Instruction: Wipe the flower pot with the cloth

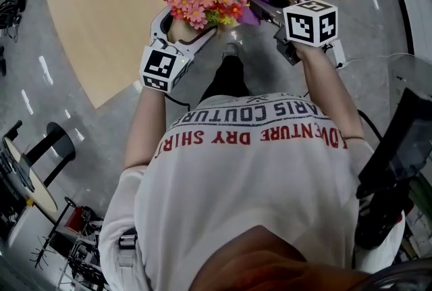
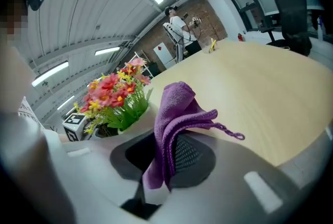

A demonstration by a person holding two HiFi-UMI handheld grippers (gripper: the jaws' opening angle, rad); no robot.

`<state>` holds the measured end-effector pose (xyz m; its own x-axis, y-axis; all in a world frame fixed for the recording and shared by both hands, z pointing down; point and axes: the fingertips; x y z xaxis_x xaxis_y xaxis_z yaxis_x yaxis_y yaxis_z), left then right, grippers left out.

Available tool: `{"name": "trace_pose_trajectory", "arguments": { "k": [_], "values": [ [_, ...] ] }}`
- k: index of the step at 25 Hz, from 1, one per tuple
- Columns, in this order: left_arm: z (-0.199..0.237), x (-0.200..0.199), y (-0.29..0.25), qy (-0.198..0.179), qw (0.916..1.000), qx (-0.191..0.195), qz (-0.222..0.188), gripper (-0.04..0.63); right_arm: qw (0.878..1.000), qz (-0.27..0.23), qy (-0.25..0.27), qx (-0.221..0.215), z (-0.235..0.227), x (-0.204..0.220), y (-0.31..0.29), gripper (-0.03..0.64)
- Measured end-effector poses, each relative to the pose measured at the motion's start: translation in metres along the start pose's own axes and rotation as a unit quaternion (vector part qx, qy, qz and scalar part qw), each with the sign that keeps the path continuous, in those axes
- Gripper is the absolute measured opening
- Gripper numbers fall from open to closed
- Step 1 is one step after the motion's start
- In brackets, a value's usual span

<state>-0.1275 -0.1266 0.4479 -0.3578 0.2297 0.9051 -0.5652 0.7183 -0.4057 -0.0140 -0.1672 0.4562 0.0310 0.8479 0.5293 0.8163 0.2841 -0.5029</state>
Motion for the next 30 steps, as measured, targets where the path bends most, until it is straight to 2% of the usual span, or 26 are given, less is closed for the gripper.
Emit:
{"name": "trace_pose_trajectory", "arguments": {
  "k": [3, 7, 13, 18, 23, 25, 30],
  "values": [
    [-0.005, 0.008, 0.0, 0.023, 0.9971, -0.072, 0.013, 0.434, 0.999, -0.035, -0.004, -0.009, 0.004, 0.008, 0.017, 0.049],
    [-0.018, 0.007, 0.004, 0.048, 0.9898, -0.131, 0.029, 0.434, 0.999, -0.05, -0.014, -0.011, 0.019, 0.027, 0.043, 0.049],
    [-0.017, 0.005, 0.004, 0.051, 0.9662, -0.245, 0.06, 0.434, 0.998, -0.057, -0.016, -0.019, 0.033, 0.053, 0.067, 0.049],
    [-0.018, -0.003, -0.002, 0.108, 0.9549, -0.272, 0.05, 0.434, 0.998, -0.062, -0.01, -0.014, 0.041, 0.063, 0.09, 0.049],
    [-0.012, 0.0, -0.003, 0.105, 0.948, -0.295, 0.056, 0.434, 0.997, -0.068, -0.017, -0.011, 0.039, 0.067, 0.099, 0.049],
    [-0.01, 0.001, -0.002, 0.104, 0.9485, -0.294, 0.054, 0.408, 0.997, -0.068, -0.018, -0.011, 0.039, 0.069, 0.099, 0.049],
    [-0.005, 0.002, -0.002, 0.093, 0.9568, -0.272, 0.046, 0.407, 0.998, -0.066, -0.019, -0.016, 0.04, 0.065, 0.09, 0.049]
  ]
}}
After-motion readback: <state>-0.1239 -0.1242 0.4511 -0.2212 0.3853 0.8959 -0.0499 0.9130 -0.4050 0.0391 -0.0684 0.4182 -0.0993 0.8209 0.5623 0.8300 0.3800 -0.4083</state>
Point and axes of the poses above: the fingertips, and each gripper's own axes: y backward along the fingers, z to its left, x out of its underside, and after that the axes turned 11 degrees about -y, right-handed
